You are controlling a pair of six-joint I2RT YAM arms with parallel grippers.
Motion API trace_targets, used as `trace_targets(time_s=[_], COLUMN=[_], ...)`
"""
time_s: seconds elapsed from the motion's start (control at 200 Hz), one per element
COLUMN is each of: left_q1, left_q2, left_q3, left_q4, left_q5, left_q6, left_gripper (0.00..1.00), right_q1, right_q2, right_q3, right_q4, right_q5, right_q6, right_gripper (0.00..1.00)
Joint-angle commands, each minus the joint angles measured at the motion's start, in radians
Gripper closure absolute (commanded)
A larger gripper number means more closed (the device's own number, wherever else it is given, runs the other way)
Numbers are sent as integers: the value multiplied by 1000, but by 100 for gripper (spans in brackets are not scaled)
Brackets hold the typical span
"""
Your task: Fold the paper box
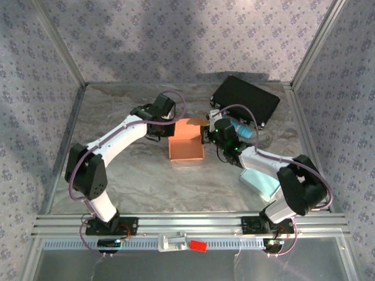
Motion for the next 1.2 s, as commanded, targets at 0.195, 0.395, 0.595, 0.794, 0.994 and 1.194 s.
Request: trace_targets(time_s=[0.195, 0.395, 0.595, 0.794, 0.994, 1.194], left_q1=[91, 108, 127, 148, 146, 142], left_q2=[91, 74, 79, 98, 122, 109], left_q3=[25, -51, -128, -162, -200, -247], left_q4=[263, 408, 520, 625, 689, 699], left_q5=[8, 40, 82, 100, 134, 136], left_q6=[-19, 42, 68, 73, 74, 49], left_gripper=[100, 100, 100, 100, 100, 100], right_q1=[28, 60, 73, 85, 76, 74], right_q2=[237, 323, 379, 440, 472, 448], right_q3=[152, 234, 308, 372, 361, 318], right_q4=[168, 182, 141, 153, 164, 162], right_q5=[145, 225, 294, 344, 326, 332], right_q6=[59, 45, 82, 93, 102, 121], right_gripper=[100, 100, 100, 100, 100, 100])
